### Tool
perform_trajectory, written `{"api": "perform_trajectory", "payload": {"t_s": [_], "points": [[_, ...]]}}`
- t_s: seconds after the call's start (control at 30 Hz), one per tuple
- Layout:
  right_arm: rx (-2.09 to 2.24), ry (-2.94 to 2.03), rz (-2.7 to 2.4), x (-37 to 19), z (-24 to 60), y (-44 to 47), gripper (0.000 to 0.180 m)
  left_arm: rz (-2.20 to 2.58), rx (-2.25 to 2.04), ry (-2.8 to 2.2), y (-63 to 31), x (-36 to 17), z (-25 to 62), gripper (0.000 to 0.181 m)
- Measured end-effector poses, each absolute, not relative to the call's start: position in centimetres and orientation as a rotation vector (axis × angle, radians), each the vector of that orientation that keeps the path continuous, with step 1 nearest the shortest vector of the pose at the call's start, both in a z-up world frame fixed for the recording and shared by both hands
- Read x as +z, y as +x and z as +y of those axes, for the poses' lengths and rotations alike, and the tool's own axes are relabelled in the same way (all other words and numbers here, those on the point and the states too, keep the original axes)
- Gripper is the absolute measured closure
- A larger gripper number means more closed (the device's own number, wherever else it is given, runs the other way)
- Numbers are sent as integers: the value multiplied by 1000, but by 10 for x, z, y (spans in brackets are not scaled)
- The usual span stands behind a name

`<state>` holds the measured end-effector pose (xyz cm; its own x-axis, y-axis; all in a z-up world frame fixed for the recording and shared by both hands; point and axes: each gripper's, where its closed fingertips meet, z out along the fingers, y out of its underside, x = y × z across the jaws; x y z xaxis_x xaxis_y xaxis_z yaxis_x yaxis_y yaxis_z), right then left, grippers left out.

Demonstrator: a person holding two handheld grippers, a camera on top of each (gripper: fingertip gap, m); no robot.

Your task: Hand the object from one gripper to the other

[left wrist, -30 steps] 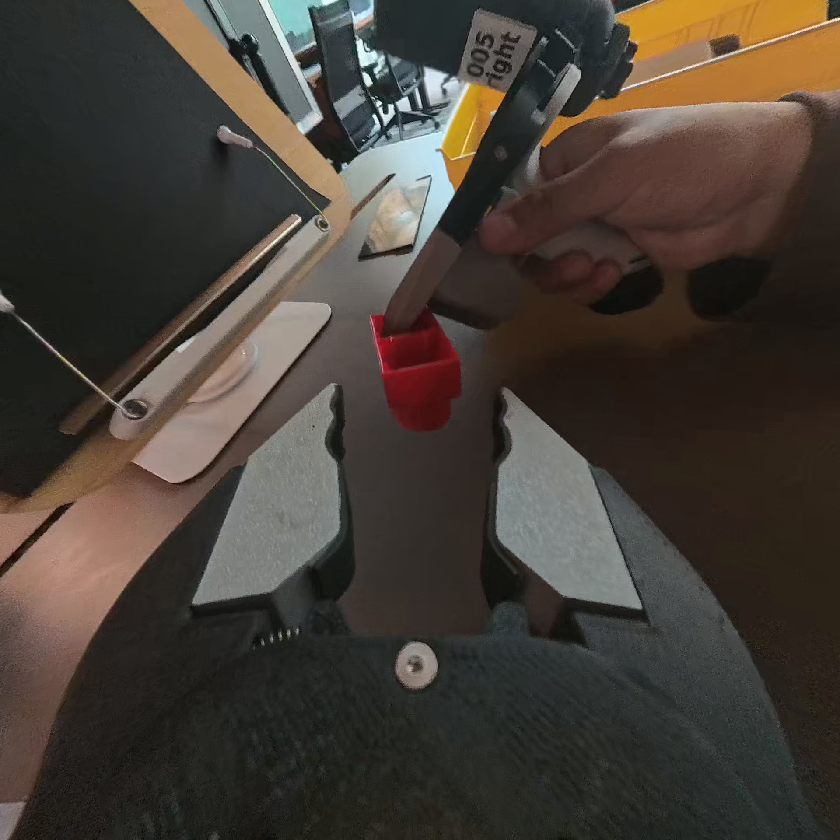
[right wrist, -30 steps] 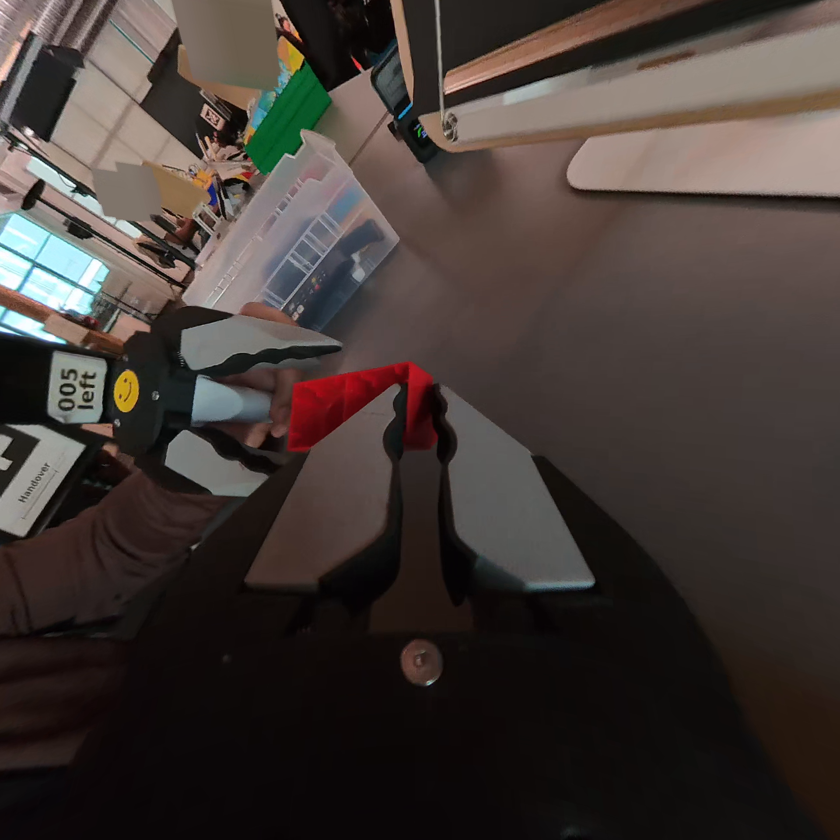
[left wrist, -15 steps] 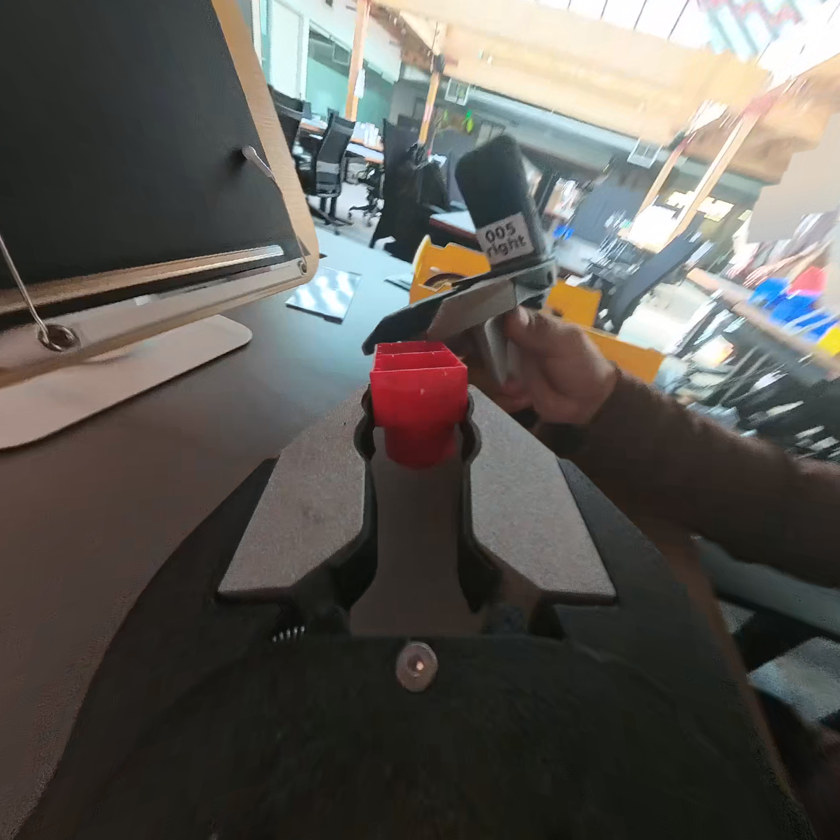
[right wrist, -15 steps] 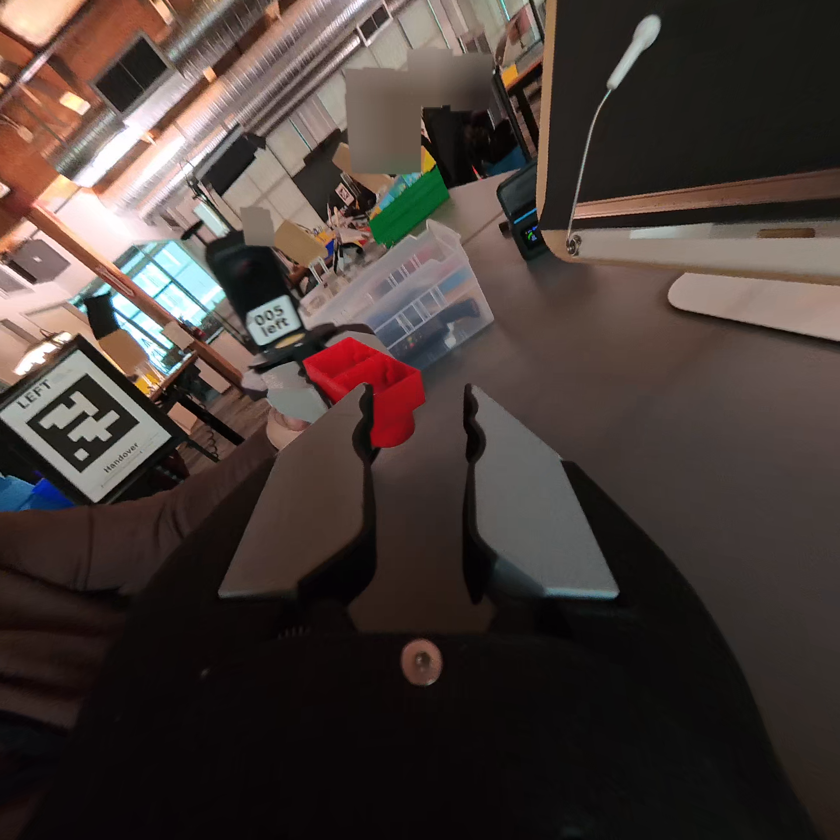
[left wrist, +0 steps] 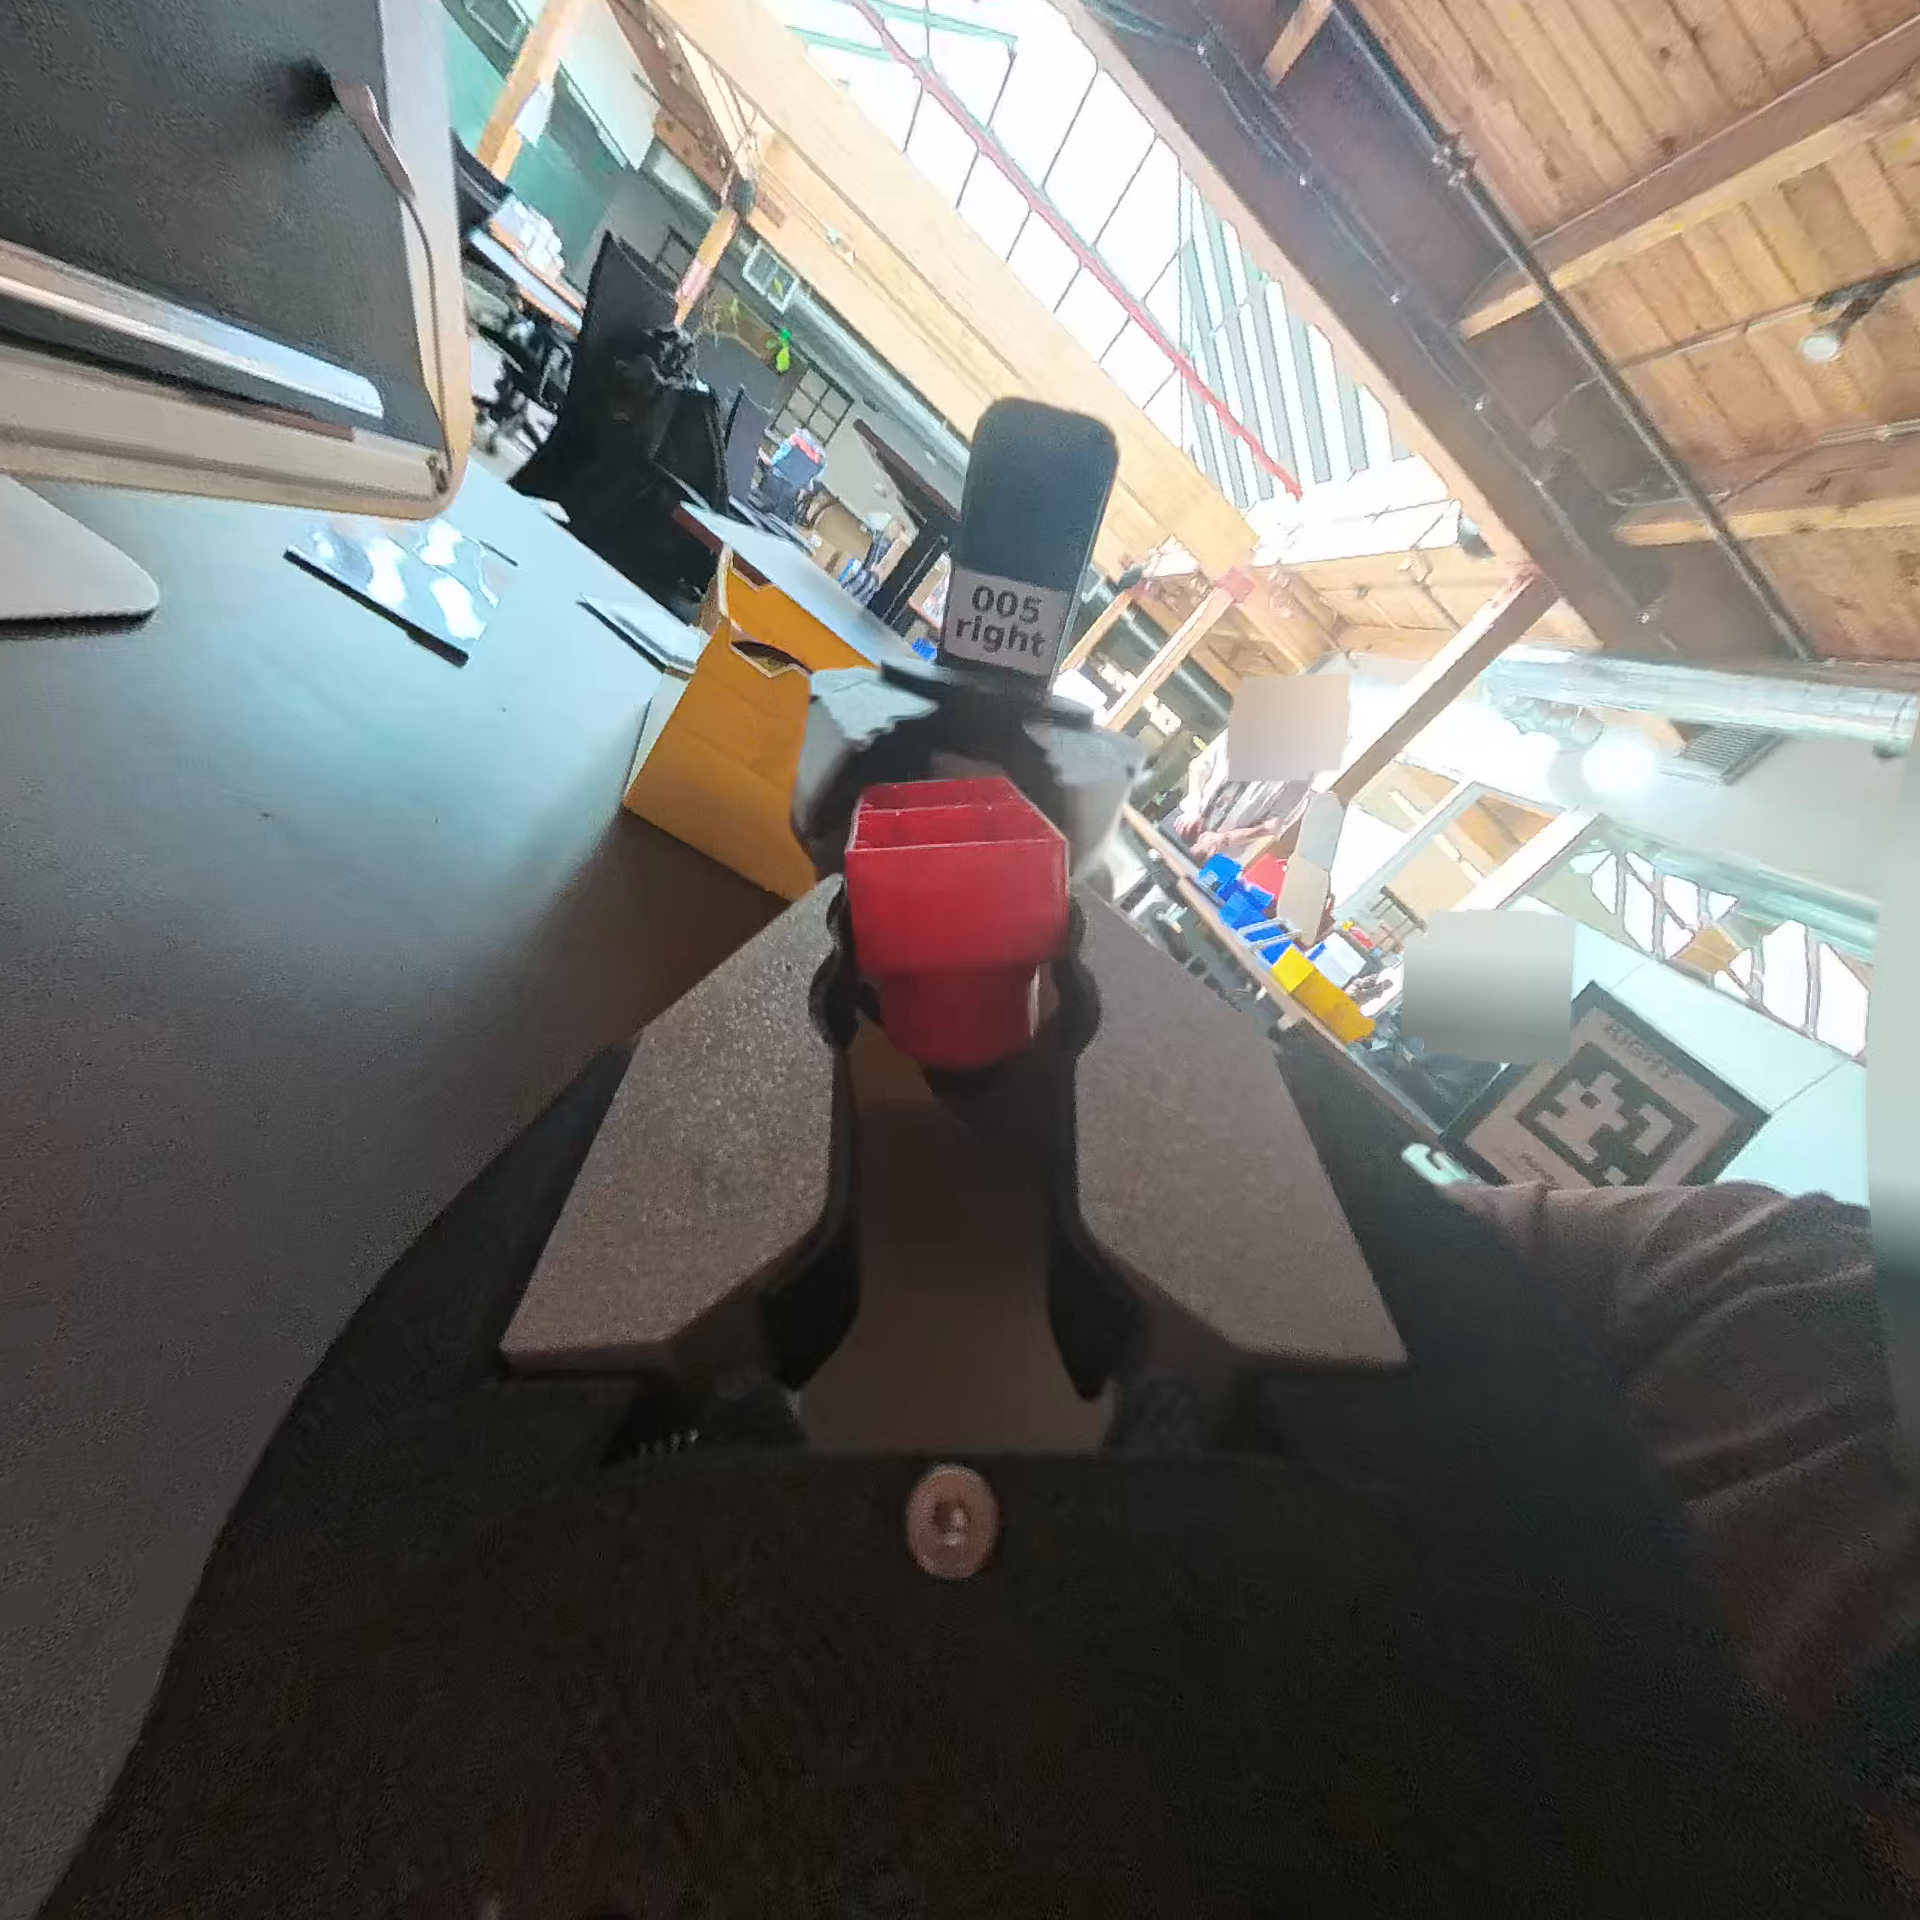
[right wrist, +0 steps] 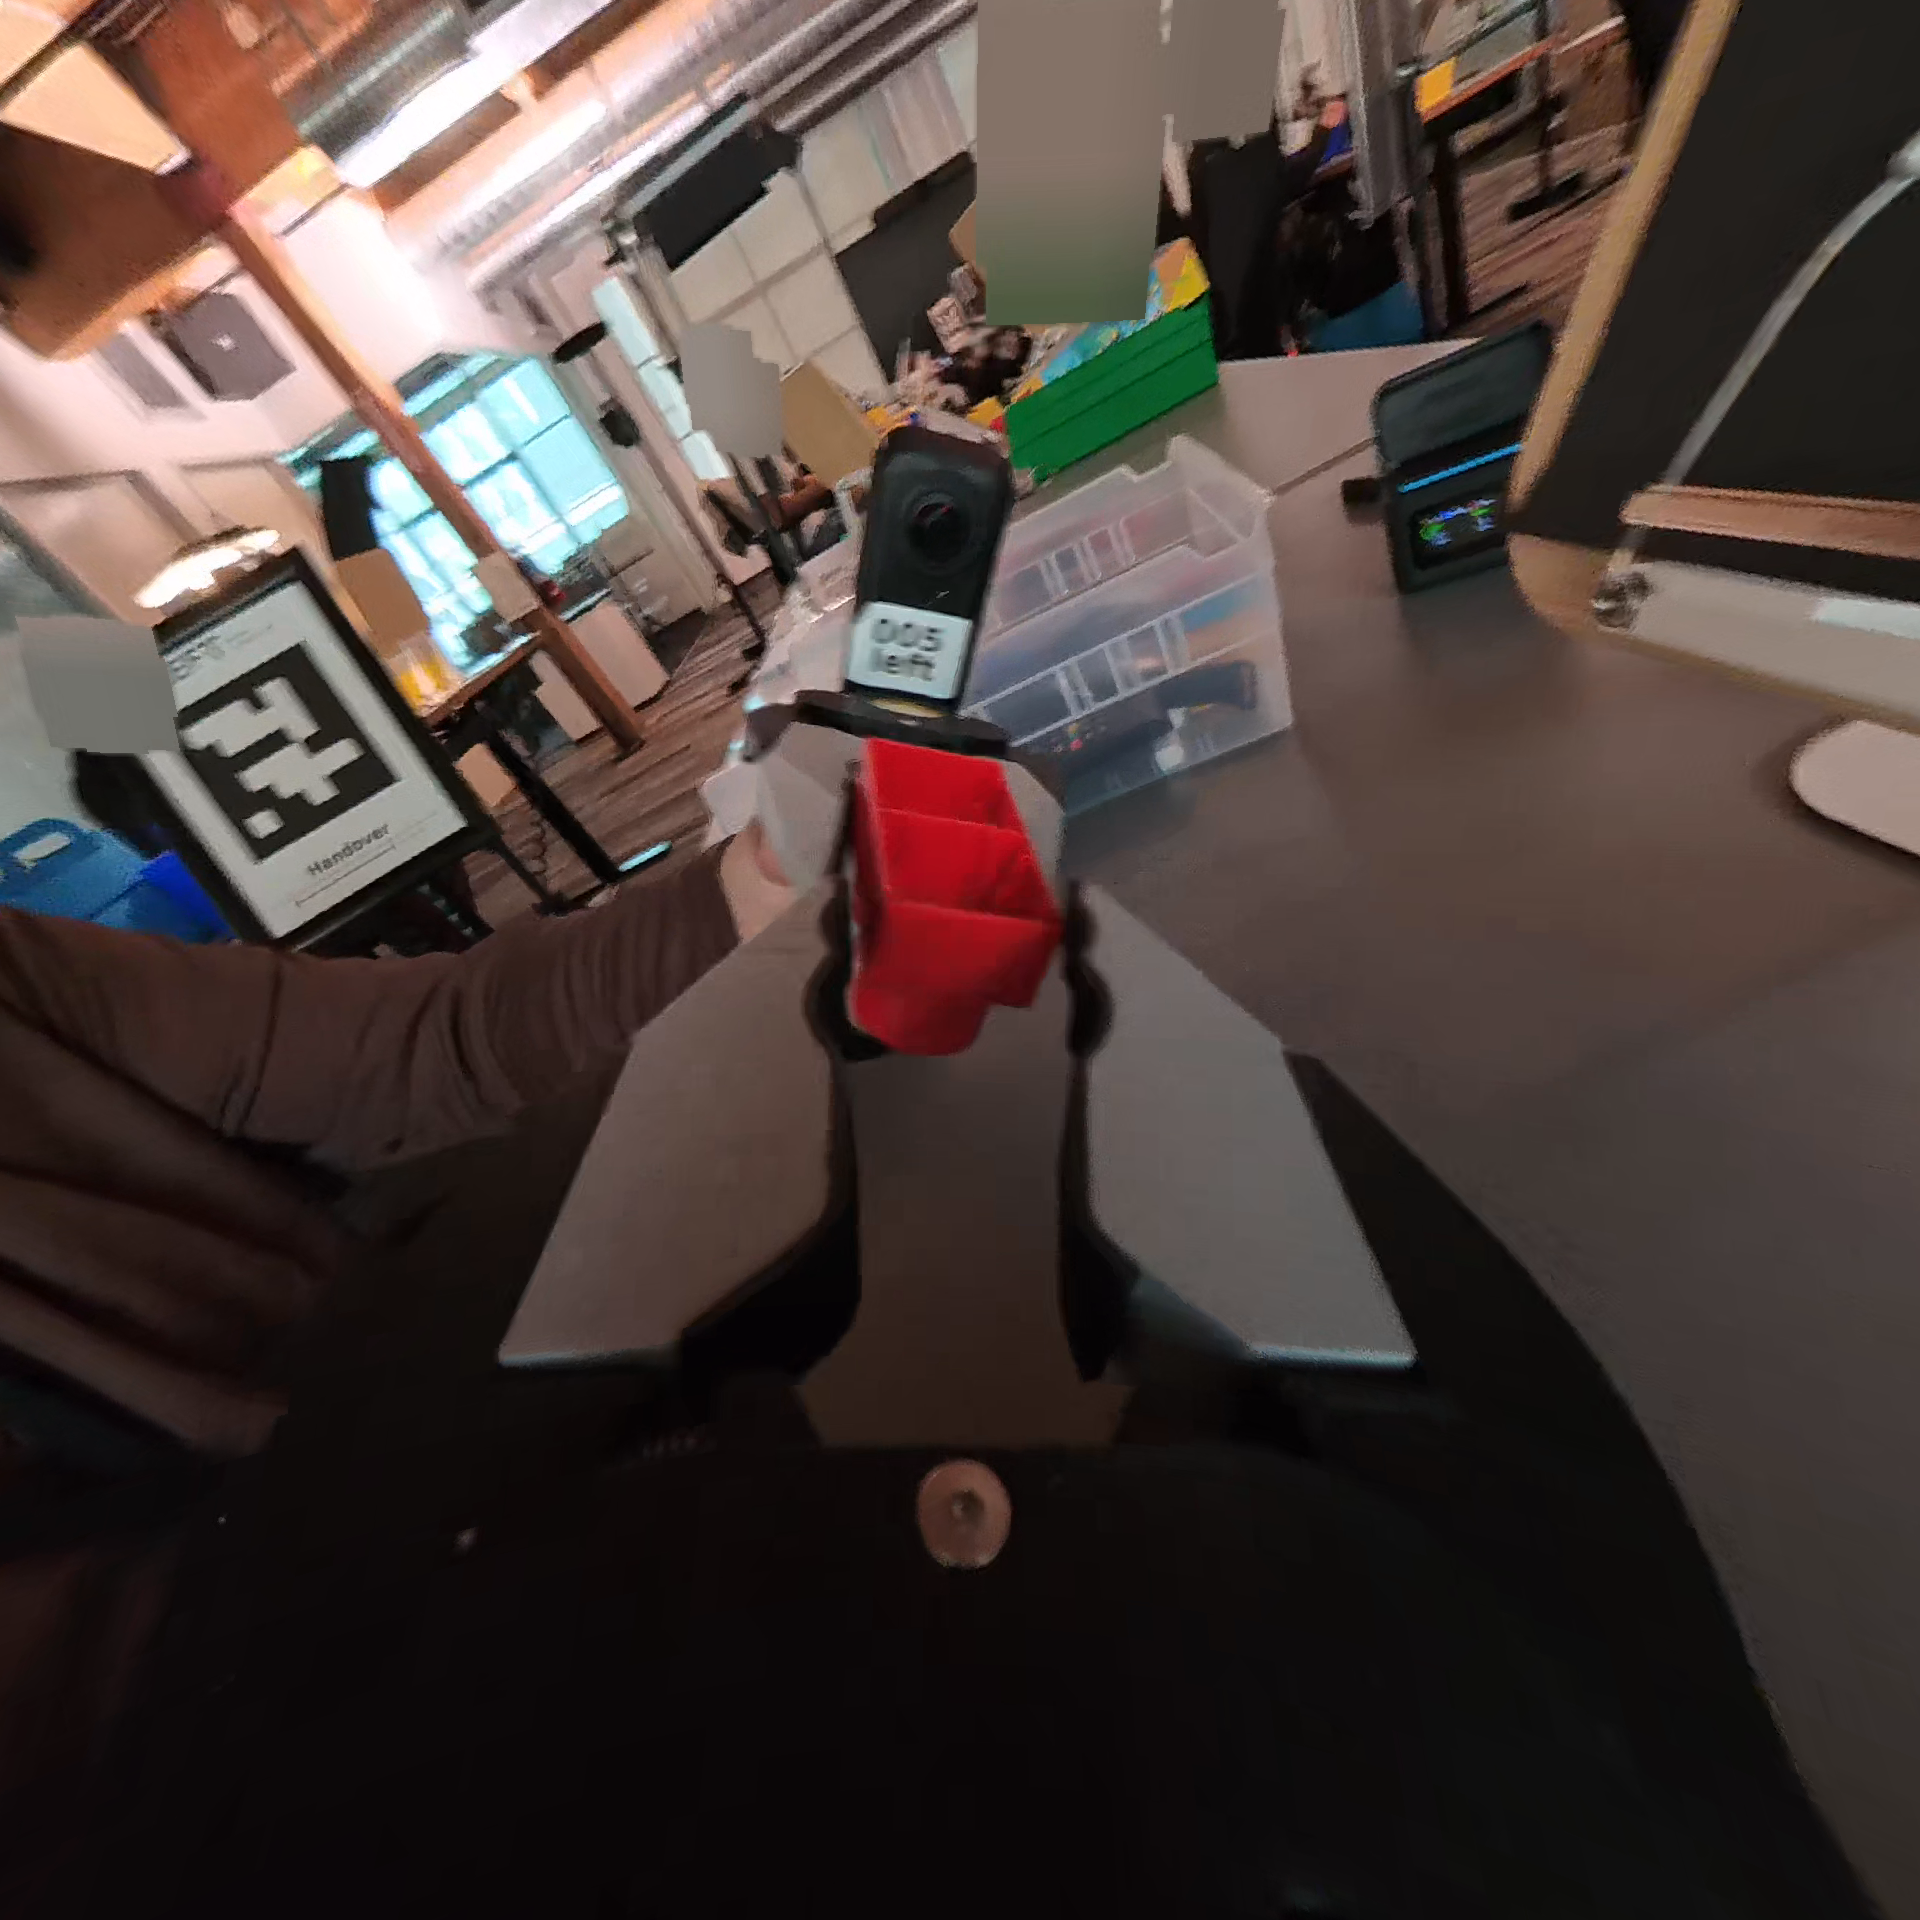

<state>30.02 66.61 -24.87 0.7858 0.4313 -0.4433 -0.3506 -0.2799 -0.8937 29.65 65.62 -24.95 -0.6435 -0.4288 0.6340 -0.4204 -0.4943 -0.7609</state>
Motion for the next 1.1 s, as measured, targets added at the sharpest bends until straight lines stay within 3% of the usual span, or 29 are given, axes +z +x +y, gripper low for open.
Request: {"api": "perform_trajectory", "payload": {"t_s": [1.1], "points": [[927,-1620,-18,-241,661,298,146,1576,-2248,-1149,294,-242,657,152]]}}
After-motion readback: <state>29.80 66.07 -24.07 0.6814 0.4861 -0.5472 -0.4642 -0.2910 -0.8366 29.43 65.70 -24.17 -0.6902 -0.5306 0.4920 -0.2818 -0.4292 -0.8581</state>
